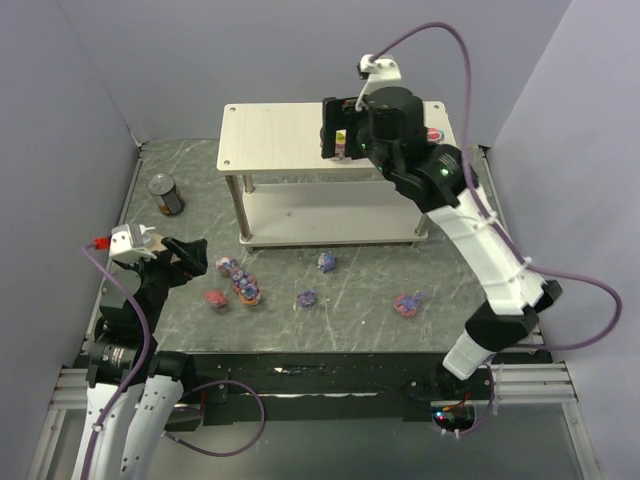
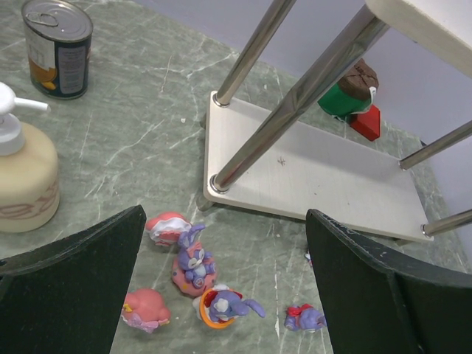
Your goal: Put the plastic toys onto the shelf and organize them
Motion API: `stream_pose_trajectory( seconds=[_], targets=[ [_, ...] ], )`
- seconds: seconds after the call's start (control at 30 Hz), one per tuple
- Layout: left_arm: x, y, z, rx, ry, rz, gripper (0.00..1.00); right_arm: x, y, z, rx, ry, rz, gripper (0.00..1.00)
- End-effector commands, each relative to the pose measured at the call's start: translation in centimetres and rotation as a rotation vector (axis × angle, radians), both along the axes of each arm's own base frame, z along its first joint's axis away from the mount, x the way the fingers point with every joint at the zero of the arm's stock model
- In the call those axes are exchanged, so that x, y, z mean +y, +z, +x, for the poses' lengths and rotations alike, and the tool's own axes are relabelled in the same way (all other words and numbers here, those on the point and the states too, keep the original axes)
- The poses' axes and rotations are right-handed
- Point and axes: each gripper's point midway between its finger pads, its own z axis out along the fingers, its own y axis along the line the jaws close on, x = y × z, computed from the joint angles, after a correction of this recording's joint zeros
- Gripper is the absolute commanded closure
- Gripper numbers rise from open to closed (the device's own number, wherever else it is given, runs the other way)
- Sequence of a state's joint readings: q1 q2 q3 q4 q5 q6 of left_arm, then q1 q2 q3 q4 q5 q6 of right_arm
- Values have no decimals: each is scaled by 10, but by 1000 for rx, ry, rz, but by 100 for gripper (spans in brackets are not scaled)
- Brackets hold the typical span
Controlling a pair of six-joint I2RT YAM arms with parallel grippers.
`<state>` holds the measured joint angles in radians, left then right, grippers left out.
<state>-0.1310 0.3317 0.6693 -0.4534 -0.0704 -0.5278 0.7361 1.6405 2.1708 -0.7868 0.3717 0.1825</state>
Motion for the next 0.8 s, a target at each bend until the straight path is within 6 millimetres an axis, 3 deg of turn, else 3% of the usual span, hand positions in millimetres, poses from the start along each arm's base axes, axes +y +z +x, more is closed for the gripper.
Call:
stream_pose_trajectory(
  seconds=[0.0,0.03,0.1,0.13,0.17,0.2,0.23,0.27,0.33,0.37,0.47,0.53,0.77],
  targets=[
    [4,2,6,-10,26,-10,4,-19,73,-43,-176,48,108,0],
    [4,1,6,-5,26,-9,4,-24,81,-55,-193,60,118,0],
    [3,-2,9,13,25,-9,4,-17,69,-70,-181,113,89,0],
    [1,-3,9,20,15,-9,4,-23,76,-83,-207,131,108,0],
    [-1,-6,12,34,3,-10,4,-12,52,-90,-172,167,71,0],
    [-3,-7,12,43,-6,-9,4,-11,44,-96,-163,183,61,0],
    [-6,-9,13,53,-22,-16,4,-17,48,-107,-187,191,90,0],
    [-8,-13,16,73,-27,-21,4,-10,17,-108,-138,207,54,0],
    [-12,-17,18,102,-35,-53,4,-11,7,-125,-132,245,84,0],
    [-14,-24,21,133,-40,-67,4,-5,-13,-126,-104,259,69,0],
    [-17,-35,26,186,-29,-116,3,-6,-30,-136,-84,270,73,0],
    [-21,-41,26,208,-29,-162,2,-8,-32,-142,-81,279,78,0],
    [-9,-101,17,389,173,-322,3,-8,-51,-156,-64,322,122,0]
  ],
)
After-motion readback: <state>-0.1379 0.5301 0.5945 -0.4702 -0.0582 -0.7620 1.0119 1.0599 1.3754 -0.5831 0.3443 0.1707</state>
